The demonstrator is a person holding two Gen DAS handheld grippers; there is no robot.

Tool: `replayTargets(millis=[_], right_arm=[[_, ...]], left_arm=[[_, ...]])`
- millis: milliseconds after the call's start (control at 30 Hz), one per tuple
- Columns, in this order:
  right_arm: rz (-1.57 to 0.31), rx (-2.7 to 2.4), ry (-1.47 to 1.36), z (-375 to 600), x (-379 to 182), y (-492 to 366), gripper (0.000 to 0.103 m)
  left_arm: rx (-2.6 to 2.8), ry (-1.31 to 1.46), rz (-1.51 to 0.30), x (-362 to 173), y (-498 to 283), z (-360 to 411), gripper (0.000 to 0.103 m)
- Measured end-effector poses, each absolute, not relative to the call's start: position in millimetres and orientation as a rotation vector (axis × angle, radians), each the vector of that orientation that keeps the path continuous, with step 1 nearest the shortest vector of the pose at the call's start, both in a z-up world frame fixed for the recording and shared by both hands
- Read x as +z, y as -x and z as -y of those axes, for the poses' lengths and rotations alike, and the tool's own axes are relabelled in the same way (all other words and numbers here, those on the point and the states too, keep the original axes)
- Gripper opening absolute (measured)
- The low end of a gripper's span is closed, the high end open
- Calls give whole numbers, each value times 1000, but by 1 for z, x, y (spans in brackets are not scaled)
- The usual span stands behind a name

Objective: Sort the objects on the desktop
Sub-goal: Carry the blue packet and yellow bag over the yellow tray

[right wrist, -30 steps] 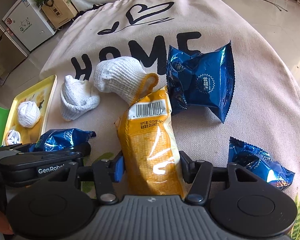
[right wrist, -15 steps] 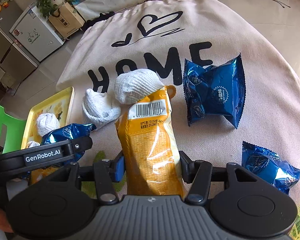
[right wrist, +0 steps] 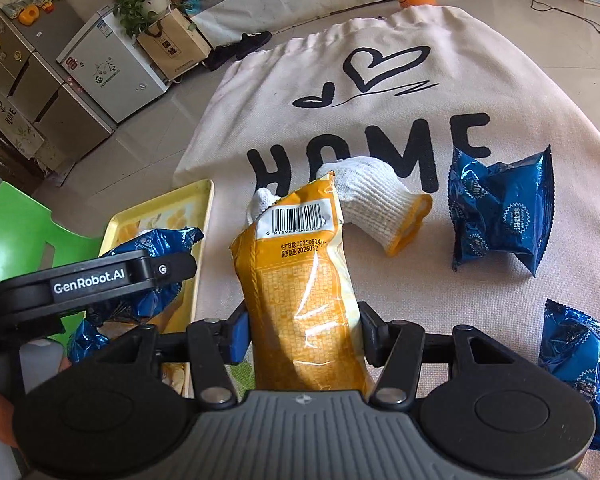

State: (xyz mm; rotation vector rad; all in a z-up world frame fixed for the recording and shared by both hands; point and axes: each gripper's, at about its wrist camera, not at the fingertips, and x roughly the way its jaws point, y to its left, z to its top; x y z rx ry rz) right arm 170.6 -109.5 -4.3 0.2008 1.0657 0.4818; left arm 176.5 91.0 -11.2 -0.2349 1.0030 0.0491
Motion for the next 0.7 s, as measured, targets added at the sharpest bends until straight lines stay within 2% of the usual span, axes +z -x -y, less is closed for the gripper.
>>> replayTargets(millis=[700], right_arm=[[-1044, 681, -196, 42, 14, -152, 54]], left_arm=[[202, 362, -863, 38, -164, -184, 76]])
